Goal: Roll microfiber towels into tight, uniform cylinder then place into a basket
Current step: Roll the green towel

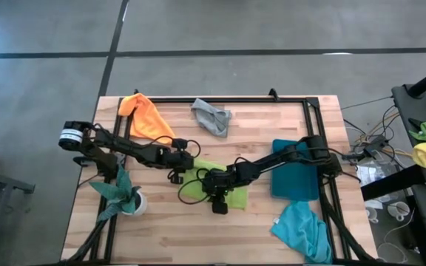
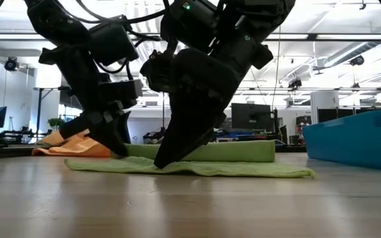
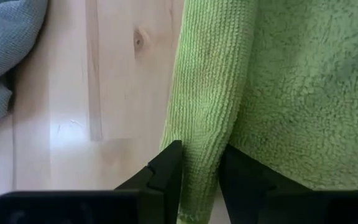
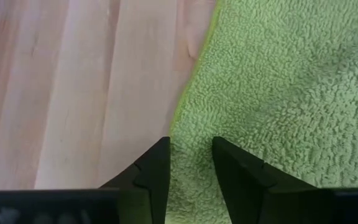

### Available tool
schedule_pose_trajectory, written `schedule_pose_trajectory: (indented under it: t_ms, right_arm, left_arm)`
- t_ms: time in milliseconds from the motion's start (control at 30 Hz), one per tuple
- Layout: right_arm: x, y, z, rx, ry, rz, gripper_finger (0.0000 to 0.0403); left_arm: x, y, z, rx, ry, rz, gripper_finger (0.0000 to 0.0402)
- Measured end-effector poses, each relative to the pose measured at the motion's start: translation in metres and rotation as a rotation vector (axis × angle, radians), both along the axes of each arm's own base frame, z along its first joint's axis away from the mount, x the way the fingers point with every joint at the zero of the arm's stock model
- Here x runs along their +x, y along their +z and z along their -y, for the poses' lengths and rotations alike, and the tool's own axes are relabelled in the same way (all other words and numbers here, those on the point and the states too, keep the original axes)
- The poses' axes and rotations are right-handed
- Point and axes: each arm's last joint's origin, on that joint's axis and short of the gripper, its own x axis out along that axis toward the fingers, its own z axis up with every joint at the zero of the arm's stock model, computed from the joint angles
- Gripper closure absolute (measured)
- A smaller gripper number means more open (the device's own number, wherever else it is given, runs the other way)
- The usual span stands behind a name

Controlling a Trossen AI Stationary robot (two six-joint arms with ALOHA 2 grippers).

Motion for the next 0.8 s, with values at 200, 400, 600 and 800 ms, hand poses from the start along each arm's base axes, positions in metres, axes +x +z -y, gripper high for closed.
schedule_pose_trajectory:
  t_ms: [200,400,600,800]
  right_arm:
    - [-0.0004,-0.0002,-0.0010,0.017,0.012,-0.002,0.0286]
    - [-0.0030,-0.0004,-0.0095,0.029,0.048,-0.012,0.0288]
    - [-0.0031,-0.0005,-0.0096,0.037,0.044,-0.015,0.0280]
    - [-0.0030,-0.0003,-0.0095,0.030,0.040,-0.012,0.0267]
  left_arm:
    - [0.0045,-0.0092,-0.0013,0.045,0.026,-0.003,0.0318]
    - [0.0066,-0.0040,-0.0039,0.120,0.074,0.025,0.0338]
    - [0.0081,-0.0090,-0.0019,0.074,0.047,0.038,0.0396]
    - [0.0094,-0.0113,-0.0015,0.074,0.045,0.034,0.0391]
